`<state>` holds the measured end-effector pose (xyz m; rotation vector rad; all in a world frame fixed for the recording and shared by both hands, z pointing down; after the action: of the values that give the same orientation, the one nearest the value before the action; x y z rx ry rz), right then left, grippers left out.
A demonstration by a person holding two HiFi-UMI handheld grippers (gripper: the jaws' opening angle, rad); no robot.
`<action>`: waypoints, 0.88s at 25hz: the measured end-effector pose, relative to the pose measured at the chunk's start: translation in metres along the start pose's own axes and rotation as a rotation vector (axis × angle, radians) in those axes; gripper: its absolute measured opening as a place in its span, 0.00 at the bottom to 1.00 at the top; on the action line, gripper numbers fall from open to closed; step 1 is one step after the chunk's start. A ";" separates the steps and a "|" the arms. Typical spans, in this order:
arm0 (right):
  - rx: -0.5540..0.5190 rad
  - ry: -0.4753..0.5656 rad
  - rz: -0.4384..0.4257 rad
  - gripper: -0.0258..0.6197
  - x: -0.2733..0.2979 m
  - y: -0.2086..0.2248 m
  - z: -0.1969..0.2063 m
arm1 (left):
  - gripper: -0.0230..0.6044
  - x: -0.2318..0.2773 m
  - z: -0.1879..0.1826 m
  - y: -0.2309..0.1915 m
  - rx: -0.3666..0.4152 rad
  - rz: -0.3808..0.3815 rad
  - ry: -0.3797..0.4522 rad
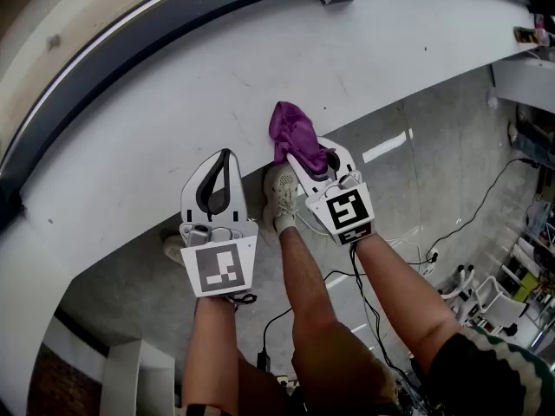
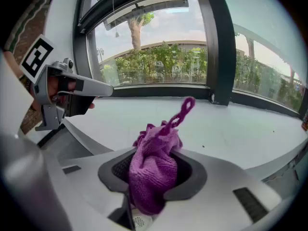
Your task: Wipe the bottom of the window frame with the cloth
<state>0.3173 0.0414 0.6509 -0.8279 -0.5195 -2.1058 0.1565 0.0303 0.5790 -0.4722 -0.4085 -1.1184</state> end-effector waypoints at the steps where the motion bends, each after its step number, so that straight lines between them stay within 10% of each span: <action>1: -0.005 0.000 -0.009 0.28 0.003 -0.007 -0.002 | 0.04 -0.004 0.003 -0.005 -0.005 -0.007 -0.002; 22: -0.074 -0.023 -0.119 0.28 0.038 -0.104 -0.027 | 0.04 -0.056 0.036 -0.066 -0.076 -0.104 -0.003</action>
<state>0.2058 0.0671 0.6507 -0.8829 -0.5172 -2.2385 0.0720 0.0686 0.5889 -0.5238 -0.3979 -1.2374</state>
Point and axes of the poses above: the fingertips, and each gripper's own axes: x forward along the fingers, y to its right, z out of its underside, the point moved 5 cm from there along -x, backward along the fingers
